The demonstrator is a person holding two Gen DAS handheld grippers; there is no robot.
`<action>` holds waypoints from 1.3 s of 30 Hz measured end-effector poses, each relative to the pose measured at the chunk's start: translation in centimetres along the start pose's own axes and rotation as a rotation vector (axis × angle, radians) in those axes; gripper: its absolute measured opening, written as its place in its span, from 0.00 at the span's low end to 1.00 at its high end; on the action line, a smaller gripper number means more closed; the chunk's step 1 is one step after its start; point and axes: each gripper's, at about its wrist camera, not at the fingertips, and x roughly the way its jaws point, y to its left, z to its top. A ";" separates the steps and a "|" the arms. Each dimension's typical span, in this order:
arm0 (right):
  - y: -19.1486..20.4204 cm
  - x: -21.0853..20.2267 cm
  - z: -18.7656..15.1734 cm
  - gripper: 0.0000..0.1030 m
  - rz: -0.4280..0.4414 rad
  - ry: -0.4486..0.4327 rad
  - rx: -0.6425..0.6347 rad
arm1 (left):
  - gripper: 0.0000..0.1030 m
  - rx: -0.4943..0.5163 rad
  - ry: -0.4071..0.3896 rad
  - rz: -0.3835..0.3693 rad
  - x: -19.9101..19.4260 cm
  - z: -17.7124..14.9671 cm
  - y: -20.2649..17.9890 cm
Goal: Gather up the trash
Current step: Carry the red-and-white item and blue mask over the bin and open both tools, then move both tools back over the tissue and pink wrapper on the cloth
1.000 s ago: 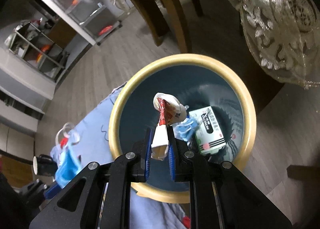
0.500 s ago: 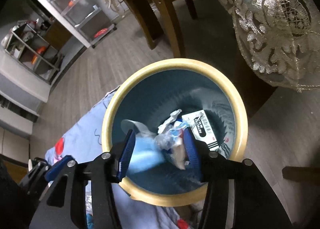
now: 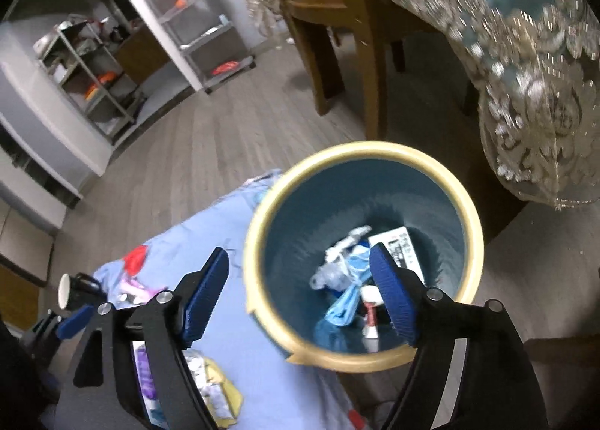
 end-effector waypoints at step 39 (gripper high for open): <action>16.7 5.2 -7.7 0.93 0.042 0.130 -0.352 | 0.89 -0.307 0.117 0.265 -1.4 -11.1 17.0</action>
